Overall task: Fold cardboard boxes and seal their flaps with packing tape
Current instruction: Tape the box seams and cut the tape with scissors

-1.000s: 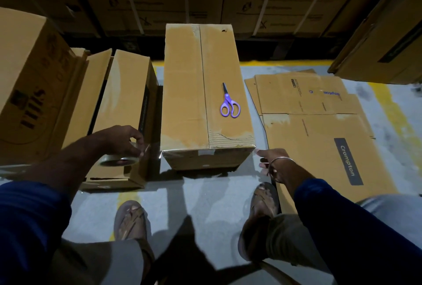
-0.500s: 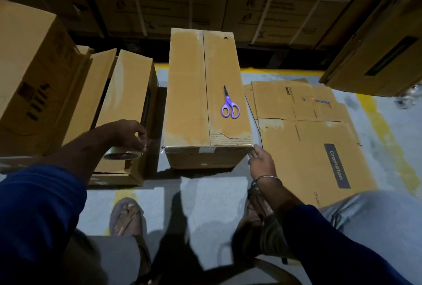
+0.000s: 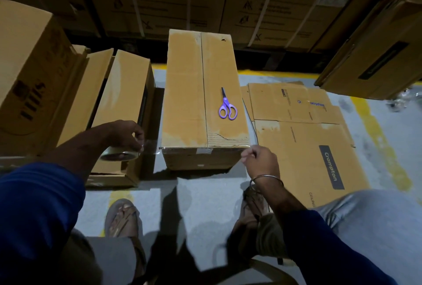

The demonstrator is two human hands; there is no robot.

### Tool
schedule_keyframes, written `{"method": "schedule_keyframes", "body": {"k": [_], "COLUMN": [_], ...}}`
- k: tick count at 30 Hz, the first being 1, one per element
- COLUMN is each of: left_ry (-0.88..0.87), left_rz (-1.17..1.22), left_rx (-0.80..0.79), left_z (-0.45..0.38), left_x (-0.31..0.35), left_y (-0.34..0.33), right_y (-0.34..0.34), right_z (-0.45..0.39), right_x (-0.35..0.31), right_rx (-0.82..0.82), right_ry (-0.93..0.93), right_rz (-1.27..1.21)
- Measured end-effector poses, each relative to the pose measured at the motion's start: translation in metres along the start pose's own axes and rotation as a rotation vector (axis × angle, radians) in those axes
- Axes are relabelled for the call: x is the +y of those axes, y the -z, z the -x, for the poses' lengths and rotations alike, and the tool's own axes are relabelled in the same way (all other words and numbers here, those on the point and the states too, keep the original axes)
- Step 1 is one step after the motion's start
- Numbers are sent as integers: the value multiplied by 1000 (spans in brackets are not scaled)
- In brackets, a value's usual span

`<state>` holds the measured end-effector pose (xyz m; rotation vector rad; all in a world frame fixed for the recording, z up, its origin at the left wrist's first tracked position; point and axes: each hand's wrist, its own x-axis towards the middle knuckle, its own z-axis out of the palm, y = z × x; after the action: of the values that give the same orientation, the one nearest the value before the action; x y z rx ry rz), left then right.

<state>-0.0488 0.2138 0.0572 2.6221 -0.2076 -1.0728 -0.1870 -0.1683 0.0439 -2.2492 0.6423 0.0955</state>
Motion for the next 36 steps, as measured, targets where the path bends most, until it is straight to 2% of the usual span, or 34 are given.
{"method": "schedule_keyframes", "body": {"k": [2, 3, 11, 14, 16, 18, 20, 22, 23, 25, 28, 30, 36], "left_ry": [6, 8, 8, 12, 19, 22, 21, 23, 24, 28, 31, 19, 28], "left_rz": [8, 12, -8, -9, 6, 5, 3, 8, 12, 19, 18, 14, -1], "left_rx": [5, 8, -1, 1, 6, -2, -7, -1, 0, 1, 10, 11, 20], "left_z": [0, 0, 0, 1, 2, 3, 4, 6, 7, 9, 13, 16, 14], "left_x": [0, 0, 0, 1, 1, 1, 2, 4, 5, 6, 7, 8, 12], "left_y": [1, 0, -1, -2, -1, 0, 0, 0, 1, 1, 1, 0, -1], "right_y": [3, 4, -22, -26, -30, -32, -27, -24, -28, -38, -60, -72, -129], "right_z": [-5, -9, -37, -41, -38, -23, 6, 31, 34, 31, 24, 27, 48], "right_x": [-7, -9, 22, 30, 32, 28, 14, -4, -9, -13, -11, -14, -71], "right_rx": [2, -25, -149, -201, -186, -74, 113, 202, 198, 133, -30, -105, -236], "right_ry": [80, 61, -401, -474, -496, -321, 56, 450, 554, 594, 469, 465, 722], "right_rz": [-182, -249, -571, -585, -497, -218, 39, 43, 28, 112, 423, 571, 713]}}
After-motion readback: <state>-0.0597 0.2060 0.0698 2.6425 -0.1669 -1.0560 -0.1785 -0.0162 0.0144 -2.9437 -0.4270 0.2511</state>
